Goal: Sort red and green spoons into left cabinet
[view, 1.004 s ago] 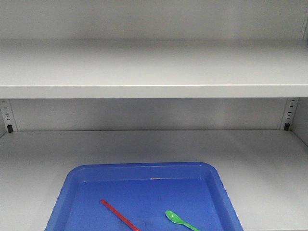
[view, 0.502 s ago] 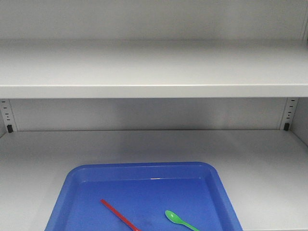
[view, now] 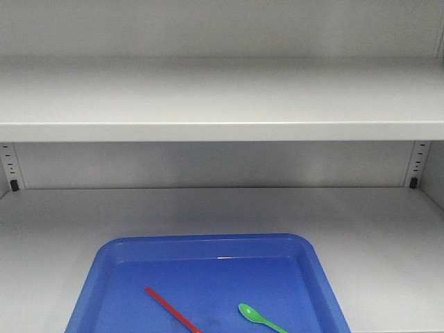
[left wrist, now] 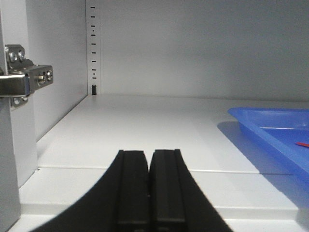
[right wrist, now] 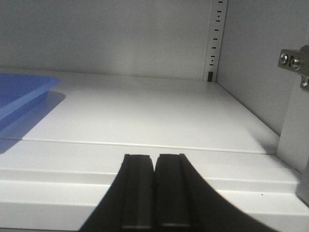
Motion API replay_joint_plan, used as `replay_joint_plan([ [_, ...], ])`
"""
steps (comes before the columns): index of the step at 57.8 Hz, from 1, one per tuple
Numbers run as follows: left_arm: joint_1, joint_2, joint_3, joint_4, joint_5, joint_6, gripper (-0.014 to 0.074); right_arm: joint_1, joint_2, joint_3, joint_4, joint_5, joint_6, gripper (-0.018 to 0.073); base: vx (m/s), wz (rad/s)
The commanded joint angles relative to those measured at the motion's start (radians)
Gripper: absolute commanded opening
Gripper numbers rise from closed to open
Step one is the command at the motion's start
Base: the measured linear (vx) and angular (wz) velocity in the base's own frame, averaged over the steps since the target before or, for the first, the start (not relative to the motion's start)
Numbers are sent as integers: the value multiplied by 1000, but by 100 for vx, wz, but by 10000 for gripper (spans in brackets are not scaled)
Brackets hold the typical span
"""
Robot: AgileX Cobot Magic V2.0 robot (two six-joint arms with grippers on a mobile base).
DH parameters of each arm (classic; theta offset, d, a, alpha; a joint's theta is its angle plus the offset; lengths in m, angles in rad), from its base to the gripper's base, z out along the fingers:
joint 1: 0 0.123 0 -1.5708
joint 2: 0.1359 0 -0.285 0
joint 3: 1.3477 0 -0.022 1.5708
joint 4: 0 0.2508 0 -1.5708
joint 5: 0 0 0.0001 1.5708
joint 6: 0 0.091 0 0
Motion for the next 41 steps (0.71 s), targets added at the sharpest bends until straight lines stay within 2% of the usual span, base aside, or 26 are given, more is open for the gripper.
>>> replay_joint_plan([
  [1,3,-20,-3,0,-86,2,35,-3,-14,11,0,-72,-13,-6,0,0],
  [41,3,-20,-3,0,-86,2,35,-3,-14,11,0,-72,-13,-6,0,0],
])
